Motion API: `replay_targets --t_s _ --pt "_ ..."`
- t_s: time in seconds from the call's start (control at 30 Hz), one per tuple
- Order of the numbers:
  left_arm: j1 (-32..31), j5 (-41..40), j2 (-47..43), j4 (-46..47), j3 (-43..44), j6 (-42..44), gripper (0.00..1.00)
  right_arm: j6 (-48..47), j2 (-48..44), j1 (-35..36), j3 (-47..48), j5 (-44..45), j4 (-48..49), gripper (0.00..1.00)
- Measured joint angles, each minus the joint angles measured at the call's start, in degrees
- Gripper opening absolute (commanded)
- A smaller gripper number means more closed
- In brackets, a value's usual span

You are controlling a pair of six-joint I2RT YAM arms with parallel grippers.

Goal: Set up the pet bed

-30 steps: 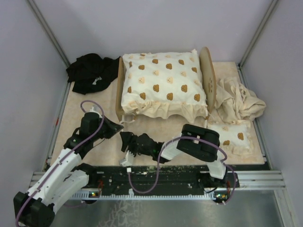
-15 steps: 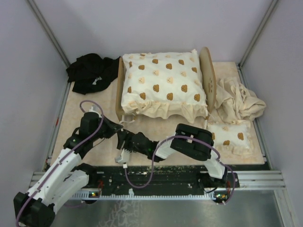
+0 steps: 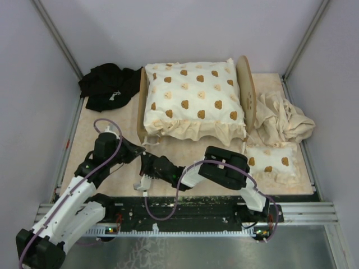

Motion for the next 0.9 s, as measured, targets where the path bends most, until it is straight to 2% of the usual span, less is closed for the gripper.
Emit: replay_targets --t_s 0.27,0.43,0.6,0.73,0.9 --pt "0.02 -0.66 -0.17 0.02 0.07 0.59 0.0 7.28 -4.0 1.38 -4.15 -3.65 -4.39 0.0" --pt "0.04 -2.12 -0.17 -0.04 0.11 1.07 0.0 17.59 -8.22 5.03 -8.22 -5.46 -5.44 0.0" --pt "0.7 -4.28 -0.22 -1.84 0.48 1.95 0.0 33.46 -14.93 7.28 -15.15 -6.86 -2.97 0.0" --pt "1.53 -4.63 -0.92 -2.75 0.35 2.12 0.0 49.81 -17.18 6.64 -15.47 -2.29 -2.82 0.0" --pt "1.66 -4.09 -3.21 -2.6 -1.86 2.12 0.0 70.25 -17.88 -1.36 -11.72 -3.91 -8.09 0.0"
